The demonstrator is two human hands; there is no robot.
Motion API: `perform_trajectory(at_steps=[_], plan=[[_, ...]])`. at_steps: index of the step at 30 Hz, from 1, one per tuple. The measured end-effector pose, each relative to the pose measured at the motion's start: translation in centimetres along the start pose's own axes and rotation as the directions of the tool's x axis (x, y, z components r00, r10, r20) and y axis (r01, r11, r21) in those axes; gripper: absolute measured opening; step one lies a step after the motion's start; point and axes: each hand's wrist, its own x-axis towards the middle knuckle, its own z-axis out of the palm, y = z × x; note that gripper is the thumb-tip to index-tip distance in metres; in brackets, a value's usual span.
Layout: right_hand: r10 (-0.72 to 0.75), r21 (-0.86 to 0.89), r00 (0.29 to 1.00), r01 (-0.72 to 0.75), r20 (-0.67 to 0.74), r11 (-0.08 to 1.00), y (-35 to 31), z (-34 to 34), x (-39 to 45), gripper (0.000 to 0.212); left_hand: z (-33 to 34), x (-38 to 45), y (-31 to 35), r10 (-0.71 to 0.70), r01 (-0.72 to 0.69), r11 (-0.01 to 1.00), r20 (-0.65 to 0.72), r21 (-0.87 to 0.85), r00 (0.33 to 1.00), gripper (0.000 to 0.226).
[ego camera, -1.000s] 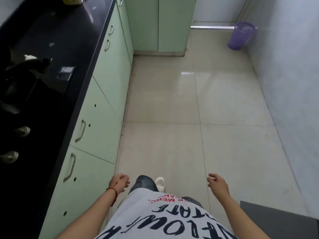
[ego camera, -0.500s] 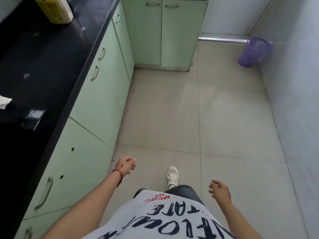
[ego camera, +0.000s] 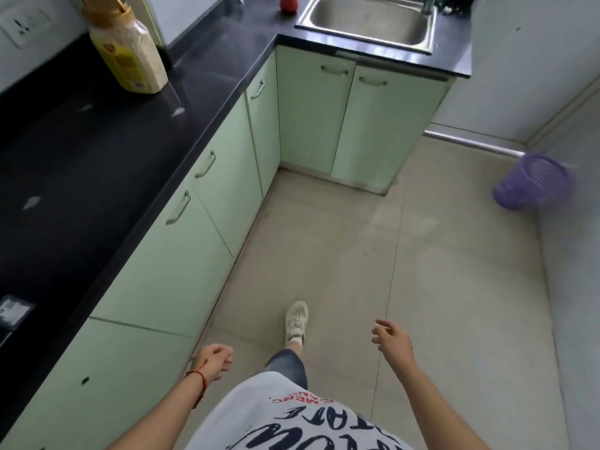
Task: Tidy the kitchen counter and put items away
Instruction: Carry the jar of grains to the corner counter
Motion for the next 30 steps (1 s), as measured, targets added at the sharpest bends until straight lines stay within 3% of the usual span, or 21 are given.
perform_trajectory(at_steps=[5,13,18,24,30], plan=[[0.070,-0.027,0.998,-0.070,-0.003,0.997,-5.0,0.2,6.7,0.021,0.3,5.0,9.3,-0.045,0.045,0.998,0.001,-0.048,0.999,0.021],[0.150,-0.053,0.989,-0.150,0.002,0.987,-12.5,-0.5,15.5,0.018,0.0,10.9,27.8,0.128,-0.126,0.991,0.037,-0.051,0.991,0.014],[0.124,-0.112,0.991,-0.118,0.050,0.987,-19.1,0.4,22.0,0.015,-0.6,15.0,35.0,0.157,-0.157,0.981,-0.011,-0.112,0.988,0.010],[0.010,-0.281,0.981,0.045,0.194,0.959,-30.3,3.4,31.1,0.016,-1.1,18.3,36.2,-0.019,-0.014,0.969,-0.132,-0.246,0.991,0.011],[-0.128,-0.410,0.916,0.291,0.380,0.865,-43.4,8.5,36.8,0.021,-1.4,17.9,35.9,-0.247,0.093,0.852,-0.238,-0.515,0.939,0.014]])
